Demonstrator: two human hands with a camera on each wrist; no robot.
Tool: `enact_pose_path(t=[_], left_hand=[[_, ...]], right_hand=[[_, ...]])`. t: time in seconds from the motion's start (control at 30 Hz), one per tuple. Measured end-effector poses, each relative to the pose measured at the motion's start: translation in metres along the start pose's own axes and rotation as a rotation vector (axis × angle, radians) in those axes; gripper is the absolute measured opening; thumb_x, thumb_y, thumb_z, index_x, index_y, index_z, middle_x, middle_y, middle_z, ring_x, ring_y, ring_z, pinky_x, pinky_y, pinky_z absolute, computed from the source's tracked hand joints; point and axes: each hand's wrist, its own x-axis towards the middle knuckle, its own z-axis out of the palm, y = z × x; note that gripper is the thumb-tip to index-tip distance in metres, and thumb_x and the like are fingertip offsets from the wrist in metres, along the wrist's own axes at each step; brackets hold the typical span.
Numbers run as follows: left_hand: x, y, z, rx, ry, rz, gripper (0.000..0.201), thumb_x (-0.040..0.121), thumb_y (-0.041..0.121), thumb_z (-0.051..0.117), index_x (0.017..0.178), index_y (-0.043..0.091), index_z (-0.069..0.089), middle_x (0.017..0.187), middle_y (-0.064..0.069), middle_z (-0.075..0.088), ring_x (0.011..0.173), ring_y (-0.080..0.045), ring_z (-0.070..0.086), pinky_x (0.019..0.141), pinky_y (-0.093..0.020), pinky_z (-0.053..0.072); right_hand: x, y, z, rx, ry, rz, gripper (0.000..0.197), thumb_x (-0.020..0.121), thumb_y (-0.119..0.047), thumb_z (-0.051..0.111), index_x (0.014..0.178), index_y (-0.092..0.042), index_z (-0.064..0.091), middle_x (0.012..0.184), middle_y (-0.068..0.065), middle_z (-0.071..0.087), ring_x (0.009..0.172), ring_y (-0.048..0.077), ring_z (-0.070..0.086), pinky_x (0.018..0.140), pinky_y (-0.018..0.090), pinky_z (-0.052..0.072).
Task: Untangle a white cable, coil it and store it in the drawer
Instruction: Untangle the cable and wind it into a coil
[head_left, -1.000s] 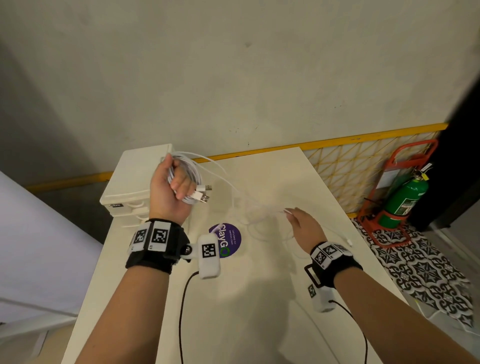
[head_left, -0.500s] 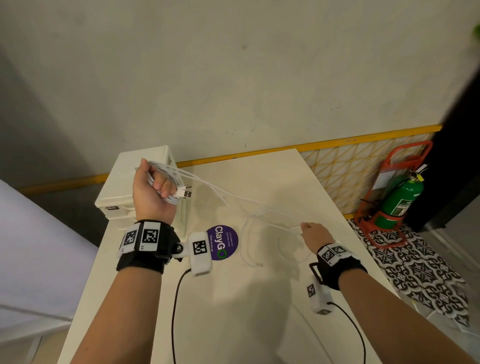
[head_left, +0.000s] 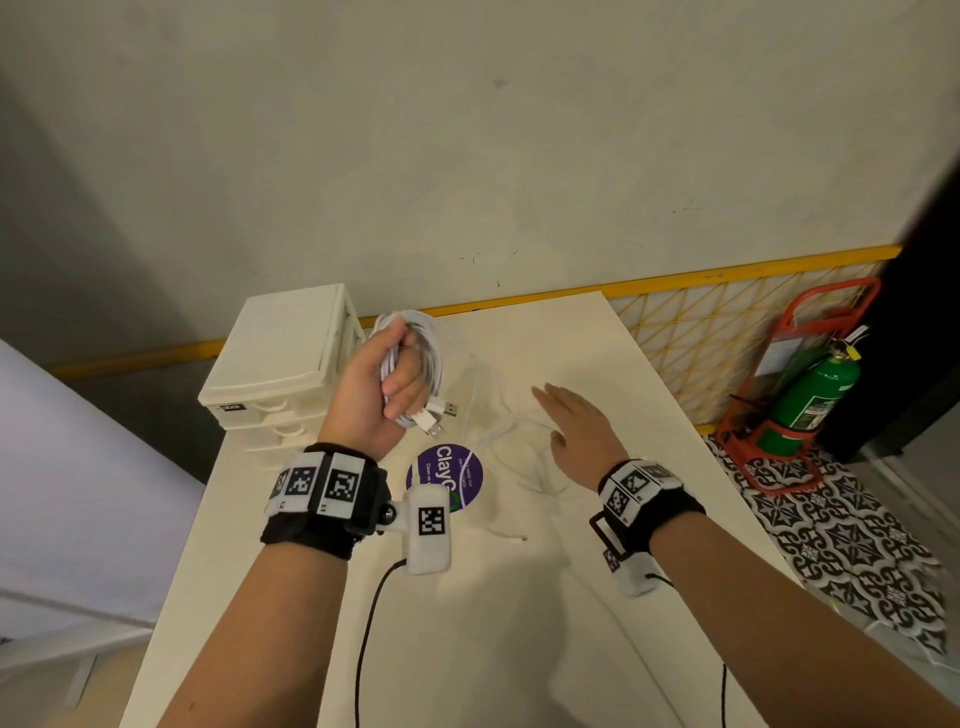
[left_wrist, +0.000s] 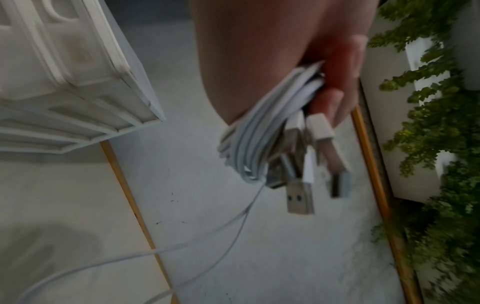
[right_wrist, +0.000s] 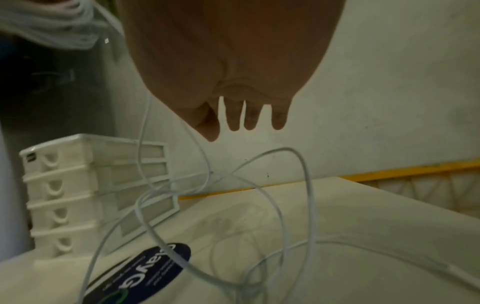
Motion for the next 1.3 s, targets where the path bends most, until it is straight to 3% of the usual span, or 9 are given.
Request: enact_pose_path(t=[0.1, 0.2, 0.33, 0.53, 0.63, 0.77, 0.9, 1.03, 1.3], left_hand=[[-0.002, 0.003, 0.005, 0.016, -0.056, -0.044, 0.031, 0.093, 0.03, 0.038, 0.071, 0.013, 0.053, 0.033, 0.009, 0.035, 0.021, -0.004, 0.03, 0.031, -0.02, 0.02], [-0.005, 0.007, 0.005, -0.018, -0.111, -0.051, 0.027, 0.091, 0.031, 0.047, 0.072, 0.014, 0.056, 0.033, 0.009, 0.038, 0.022, -0.004, 0.032, 0.033, -0.021, 0.017], [-0.01, 0.012, 0.003, -0.048, -0.161, -0.054, 0.023, 0.082, 0.033, 0.065, 0.073, 0.014, 0.058, 0.033, 0.009, 0.039, 0.022, -0.003, 0.035, 0.033, -0.022, 0.017], [-0.015, 0.01, 0.005, -0.067, -0.21, -0.096, 0.022, 0.084, 0.032, 0.065, 0.075, 0.013, 0.059, 0.035, 0.009, 0.042, 0.023, -0.003, 0.038, 0.033, -0.022, 0.017], [-0.016, 0.011, 0.005, -0.044, -0.202, -0.097, 0.023, 0.083, 0.032, 0.066, 0.075, 0.012, 0.058, 0.035, 0.009, 0.042, 0.023, -0.002, 0.037, 0.032, -0.02, 0.02], [-0.017, 0.014, 0.001, -0.03, -0.15, -0.043, 0.025, 0.089, 0.032, 0.056, 0.074, 0.012, 0.056, 0.035, 0.009, 0.041, 0.023, -0.003, 0.035, 0.031, -0.019, 0.021], [-0.022, 0.022, -0.01, -0.069, -0.037, 0.083, 0.032, 0.094, 0.034, 0.041, 0.074, 0.013, 0.053, 0.036, 0.008, 0.04, 0.026, -0.007, 0.021, 0.033, -0.019, 0.018], [-0.023, 0.034, -0.026, -0.155, 0.052, 0.198, 0.034, 0.099, 0.036, 0.037, 0.075, 0.014, 0.047, 0.037, 0.007, 0.041, 0.026, -0.005, 0.035, 0.034, -0.016, 0.027], [-0.019, 0.036, -0.033, -0.161, 0.28, 0.304, 0.035, 0.099, 0.037, 0.038, 0.07, 0.018, 0.047, 0.037, 0.008, 0.037, 0.028, -0.006, 0.034, 0.034, -0.016, 0.031]], right_hand=[[0.005, -0.003, 0.007, -0.107, -0.179, -0.039, 0.06, 0.095, -0.012, 0.035, 0.147, -0.027, 0.009, 0.157, 0.0, 0.013, 0.144, 0.019, 0.012, 0.118, 0.04, 0.012], [0.003, 0.002, 0.014, -0.089, -0.257, 0.039, 0.057, 0.095, -0.026, 0.041, 0.146, -0.026, 0.015, 0.149, 0.004, 0.034, 0.137, 0.024, 0.03, 0.113, 0.042, 0.025], [-0.001, 0.002, 0.017, -0.009, -0.195, 0.089, 0.046, 0.09, -0.036, 0.052, 0.133, -0.027, 0.038, 0.116, 0.003, 0.06, 0.109, 0.025, 0.054, 0.095, 0.038, 0.038], [0.002, -0.008, 0.023, 0.048, -0.154, 0.056, 0.033, 0.085, -0.03, 0.061, 0.113, -0.017, 0.052, 0.121, 0.004, 0.053, 0.104, 0.028, 0.055, 0.091, 0.037, 0.04], [0.001, -0.01, 0.022, 0.1, -0.163, 0.099, 0.029, 0.087, -0.029, 0.059, 0.112, -0.017, 0.05, 0.103, 0.002, 0.064, 0.094, 0.026, 0.061, 0.086, 0.035, 0.043], [-0.003, -0.007, 0.025, 0.116, -0.16, 0.154, 0.016, 0.089, -0.029, 0.054, 0.1, -0.018, 0.06, 0.092, 0.004, 0.065, 0.091, 0.023, 0.06, 0.079, 0.03, 0.043], [-0.01, 0.013, 0.022, 0.09, -0.059, 0.392, 0.019, 0.09, -0.025, 0.05, 0.098, -0.011, 0.061, 0.096, 0.01, 0.067, 0.092, 0.027, 0.061, 0.076, 0.031, 0.045], [-0.027, 0.046, 0.022, -0.003, -0.156, 0.618, 0.022, 0.086, -0.024, 0.053, 0.096, -0.006, 0.06, 0.103, 0.013, 0.067, 0.095, 0.03, 0.063, 0.076, 0.032, 0.049], [-0.048, 0.067, 0.031, -0.179, -0.236, 0.661, 0.022, 0.091, -0.02, 0.048, 0.094, -0.004, 0.063, 0.103, 0.014, 0.068, 0.096, 0.03, 0.063, 0.074, 0.031, 0.048]])
